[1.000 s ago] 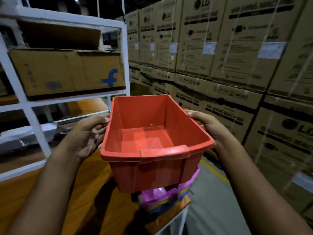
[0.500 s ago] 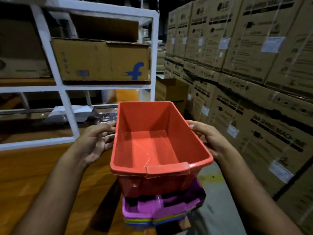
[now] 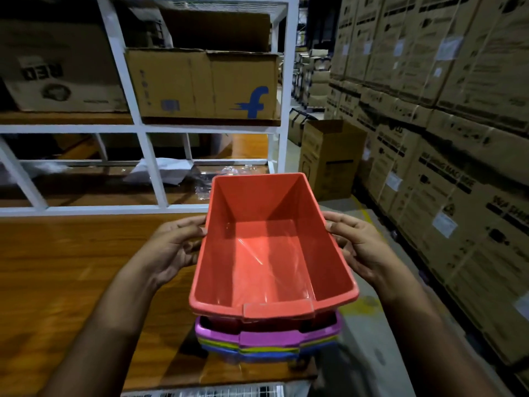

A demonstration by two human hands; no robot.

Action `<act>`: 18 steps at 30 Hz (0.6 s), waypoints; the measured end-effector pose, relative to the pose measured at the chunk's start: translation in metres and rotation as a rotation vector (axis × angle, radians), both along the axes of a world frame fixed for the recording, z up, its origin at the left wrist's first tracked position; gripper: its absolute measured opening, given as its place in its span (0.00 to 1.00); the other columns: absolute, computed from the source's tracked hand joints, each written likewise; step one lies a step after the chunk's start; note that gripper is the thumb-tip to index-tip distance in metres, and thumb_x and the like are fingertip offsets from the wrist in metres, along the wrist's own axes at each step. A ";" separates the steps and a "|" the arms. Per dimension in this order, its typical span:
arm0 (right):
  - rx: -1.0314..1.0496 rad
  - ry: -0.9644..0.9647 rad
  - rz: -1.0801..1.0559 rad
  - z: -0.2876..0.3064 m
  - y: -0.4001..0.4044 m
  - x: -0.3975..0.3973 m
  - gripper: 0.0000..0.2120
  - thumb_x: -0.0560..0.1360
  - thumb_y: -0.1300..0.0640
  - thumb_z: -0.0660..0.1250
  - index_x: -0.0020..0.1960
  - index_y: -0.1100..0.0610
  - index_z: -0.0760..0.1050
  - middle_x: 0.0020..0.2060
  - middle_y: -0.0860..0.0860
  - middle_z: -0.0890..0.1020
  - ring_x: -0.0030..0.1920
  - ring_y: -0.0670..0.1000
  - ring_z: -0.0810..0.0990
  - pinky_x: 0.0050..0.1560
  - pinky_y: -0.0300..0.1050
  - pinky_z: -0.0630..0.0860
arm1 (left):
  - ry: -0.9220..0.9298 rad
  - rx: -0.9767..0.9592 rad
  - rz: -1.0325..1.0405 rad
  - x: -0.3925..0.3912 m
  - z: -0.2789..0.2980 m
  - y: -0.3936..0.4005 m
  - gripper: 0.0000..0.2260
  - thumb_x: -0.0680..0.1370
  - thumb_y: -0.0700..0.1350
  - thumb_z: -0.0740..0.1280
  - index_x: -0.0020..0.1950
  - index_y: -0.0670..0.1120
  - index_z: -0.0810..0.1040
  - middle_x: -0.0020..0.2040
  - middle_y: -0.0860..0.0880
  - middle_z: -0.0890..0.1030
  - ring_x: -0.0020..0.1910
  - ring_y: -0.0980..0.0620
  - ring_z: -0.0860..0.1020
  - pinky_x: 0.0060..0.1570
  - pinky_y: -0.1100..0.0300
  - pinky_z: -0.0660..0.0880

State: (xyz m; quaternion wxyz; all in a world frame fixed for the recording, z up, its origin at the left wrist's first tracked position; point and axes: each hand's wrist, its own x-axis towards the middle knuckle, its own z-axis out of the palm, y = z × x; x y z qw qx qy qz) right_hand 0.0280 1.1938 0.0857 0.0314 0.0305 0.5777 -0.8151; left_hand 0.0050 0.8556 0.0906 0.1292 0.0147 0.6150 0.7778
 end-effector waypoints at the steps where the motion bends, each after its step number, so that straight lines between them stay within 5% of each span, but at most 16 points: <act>1: 0.008 -0.017 -0.005 -0.005 0.001 0.000 0.14 0.74 0.68 0.66 0.60 0.64 0.79 0.46 0.61 0.82 0.35 0.52 0.77 0.34 0.42 0.81 | -0.015 -0.017 0.017 0.000 -0.003 0.002 0.16 0.76 0.33 0.64 0.63 0.39 0.79 0.51 0.40 0.82 0.40 0.50 0.81 0.33 0.59 0.79; 5: 0.049 -0.072 -0.023 -0.020 0.002 0.001 0.14 0.75 0.70 0.65 0.60 0.68 0.76 0.41 0.60 0.81 0.29 0.48 0.78 0.30 0.40 0.79 | -0.075 -0.105 0.075 -0.003 -0.019 0.007 0.14 0.76 0.33 0.64 0.60 0.39 0.80 0.43 0.46 0.85 0.34 0.55 0.82 0.32 0.62 0.78; 18: 0.248 -0.117 -0.033 -0.039 0.006 0.003 0.14 0.73 0.70 0.69 0.57 0.64 0.79 0.41 0.59 0.82 0.41 0.56 0.79 0.40 0.46 0.82 | -0.118 -0.292 0.088 -0.001 -0.034 0.009 0.12 0.76 0.34 0.65 0.57 0.44 0.83 0.43 0.45 0.85 0.35 0.54 0.82 0.29 0.60 0.77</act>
